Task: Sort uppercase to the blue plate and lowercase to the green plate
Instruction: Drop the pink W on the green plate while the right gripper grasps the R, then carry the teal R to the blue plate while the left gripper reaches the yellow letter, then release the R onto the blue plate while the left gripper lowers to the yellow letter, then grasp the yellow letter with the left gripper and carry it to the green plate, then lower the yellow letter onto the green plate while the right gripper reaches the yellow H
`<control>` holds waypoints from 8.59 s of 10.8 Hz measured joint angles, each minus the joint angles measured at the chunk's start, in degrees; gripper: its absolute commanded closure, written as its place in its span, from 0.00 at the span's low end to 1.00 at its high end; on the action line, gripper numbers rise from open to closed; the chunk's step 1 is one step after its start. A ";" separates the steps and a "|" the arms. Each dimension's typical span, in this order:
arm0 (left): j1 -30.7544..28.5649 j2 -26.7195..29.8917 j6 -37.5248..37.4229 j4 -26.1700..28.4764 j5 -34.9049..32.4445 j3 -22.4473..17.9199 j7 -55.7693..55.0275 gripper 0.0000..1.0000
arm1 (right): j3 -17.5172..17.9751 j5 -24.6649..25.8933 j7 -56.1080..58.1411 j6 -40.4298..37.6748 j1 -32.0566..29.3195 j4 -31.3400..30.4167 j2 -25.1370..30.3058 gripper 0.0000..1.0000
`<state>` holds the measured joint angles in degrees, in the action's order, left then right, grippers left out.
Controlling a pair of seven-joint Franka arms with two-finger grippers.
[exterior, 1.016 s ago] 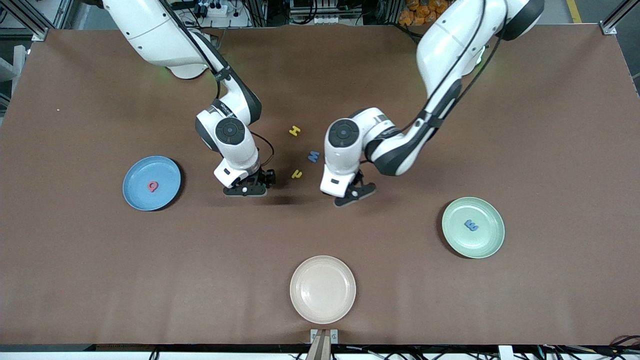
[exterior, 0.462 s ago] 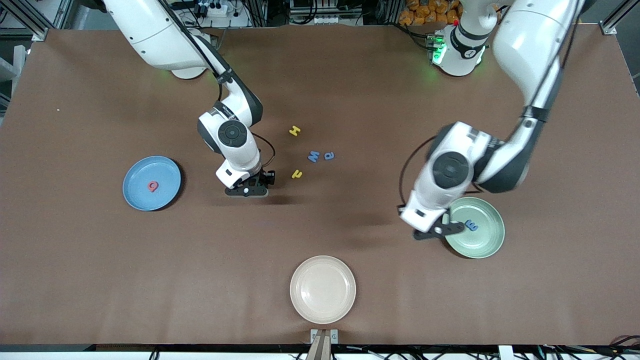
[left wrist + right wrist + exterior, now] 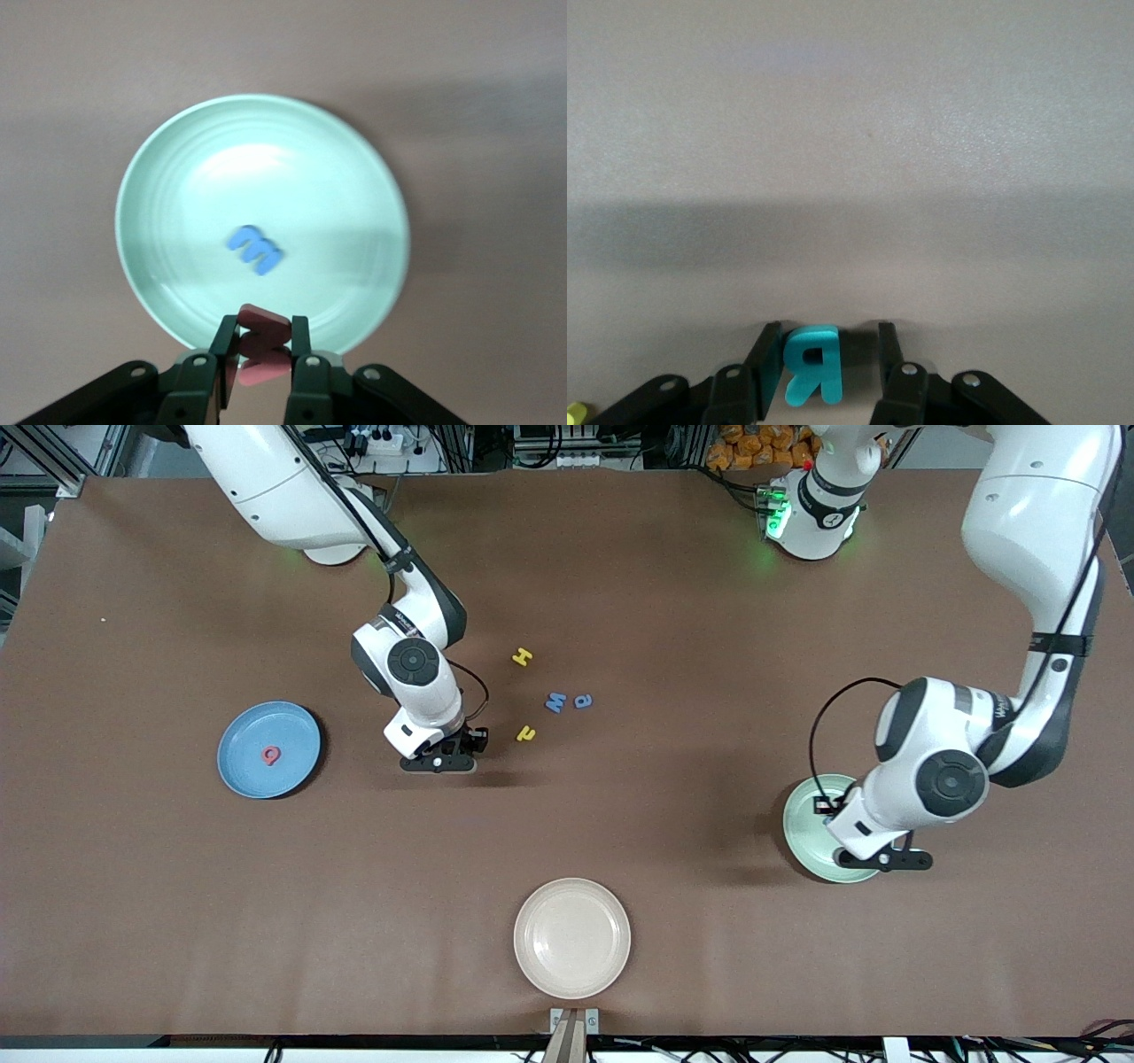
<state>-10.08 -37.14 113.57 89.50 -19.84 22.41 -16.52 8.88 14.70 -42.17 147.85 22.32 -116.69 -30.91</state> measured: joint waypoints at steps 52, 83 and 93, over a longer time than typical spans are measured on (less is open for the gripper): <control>46.17 -17.61 14.41 -15.93 -8.81 2.95 -26.50 0.21 | -29.00 -10.98 71.27 -20.61 -8.70 -0.81 1.94 0.33; 42.68 -13.09 5.33 -19.11 -3.58 -0.58 -28.09 1.00 | -17.45 -17.79 37.63 -59.02 -5.14 18.37 10.68 0.26; 12.33 1.54 -5.46 -4.06 -2.04 1.26 -11.49 1.00 | -2.62 -22.29 11.95 -31.98 -0.31 -8.04 22.77 0.26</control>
<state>2.25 -35.60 108.11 85.44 -21.88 23.67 -28.01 6.25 -7.59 -30.21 115.87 22.02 -124.74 -8.14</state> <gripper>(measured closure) 0.740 0.256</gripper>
